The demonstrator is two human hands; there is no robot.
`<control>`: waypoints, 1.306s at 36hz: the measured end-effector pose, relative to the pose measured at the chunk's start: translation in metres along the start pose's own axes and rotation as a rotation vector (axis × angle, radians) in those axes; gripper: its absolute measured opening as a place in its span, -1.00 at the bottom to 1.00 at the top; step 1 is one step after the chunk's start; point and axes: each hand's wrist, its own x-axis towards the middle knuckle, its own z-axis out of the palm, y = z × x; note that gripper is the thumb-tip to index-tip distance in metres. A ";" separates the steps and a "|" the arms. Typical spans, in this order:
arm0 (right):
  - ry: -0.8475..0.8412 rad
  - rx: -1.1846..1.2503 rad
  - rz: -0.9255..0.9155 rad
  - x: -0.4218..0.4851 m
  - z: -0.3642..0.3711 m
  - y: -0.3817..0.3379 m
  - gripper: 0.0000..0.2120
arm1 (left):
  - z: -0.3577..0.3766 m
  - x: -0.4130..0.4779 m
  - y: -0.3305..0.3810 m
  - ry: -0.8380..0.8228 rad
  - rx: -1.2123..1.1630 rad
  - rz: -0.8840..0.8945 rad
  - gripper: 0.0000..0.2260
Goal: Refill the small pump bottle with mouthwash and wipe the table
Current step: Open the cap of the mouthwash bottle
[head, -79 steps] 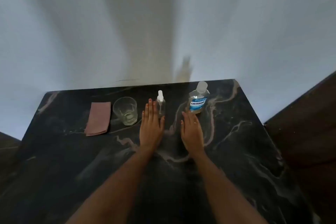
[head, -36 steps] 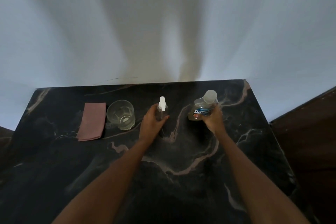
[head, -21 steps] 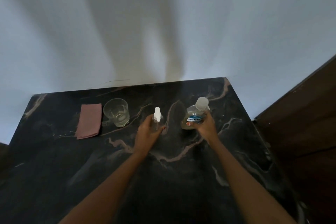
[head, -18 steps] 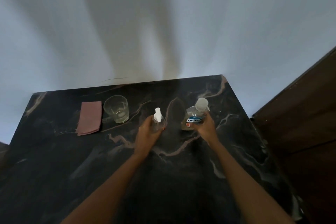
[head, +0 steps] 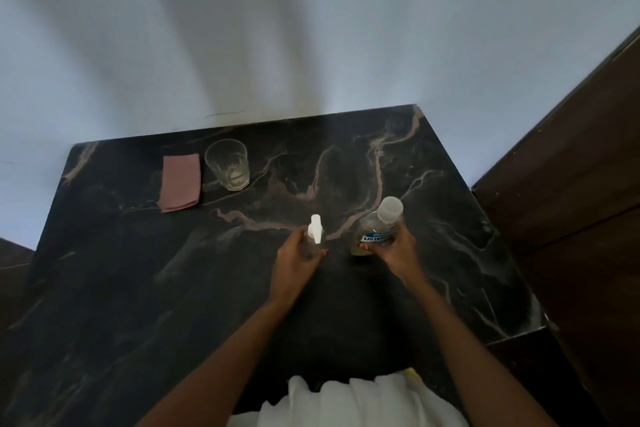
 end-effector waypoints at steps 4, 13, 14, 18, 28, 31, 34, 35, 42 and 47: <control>0.010 0.000 0.020 -0.015 -0.004 0.005 -0.34 | 0.007 -0.014 -0.005 -0.032 0.018 -0.010 -0.55; 0.008 -0.018 0.089 -0.037 -0.011 0.016 -0.35 | 0.014 -0.032 -0.014 -0.100 0.084 -0.038 -0.55; 0.009 -0.023 0.091 -0.039 -0.012 0.017 -0.34 | 0.015 -0.033 -0.015 -0.097 0.087 -0.035 -0.55; 0.001 -0.017 0.100 -0.043 -0.011 0.018 -0.36 | 0.015 -0.035 -0.016 -0.092 0.094 -0.027 -0.55; -0.015 -0.008 0.103 -0.045 -0.009 0.019 -0.35 | 0.016 -0.037 -0.017 -0.098 0.120 -0.055 -0.50; -0.025 -0.001 0.110 -0.046 -0.010 0.019 -0.34 | 0.016 -0.037 -0.018 -0.099 0.131 -0.069 -0.48; -0.033 0.008 0.118 -0.047 -0.009 0.018 -0.32 | 0.015 -0.037 -0.017 -0.111 0.127 -0.096 -0.46; -0.038 0.014 0.120 -0.048 -0.009 0.018 -0.31 | 0.015 -0.037 -0.017 -0.123 0.122 -0.106 -0.45; -0.123 0.074 0.059 -0.051 -0.024 0.002 -0.23 | -0.006 -0.038 -0.005 -0.252 0.167 -0.127 -0.28; -0.234 0.105 -0.035 -0.055 -0.051 -0.028 -0.16 | -0.041 -0.032 0.028 -0.239 0.232 -0.231 -0.25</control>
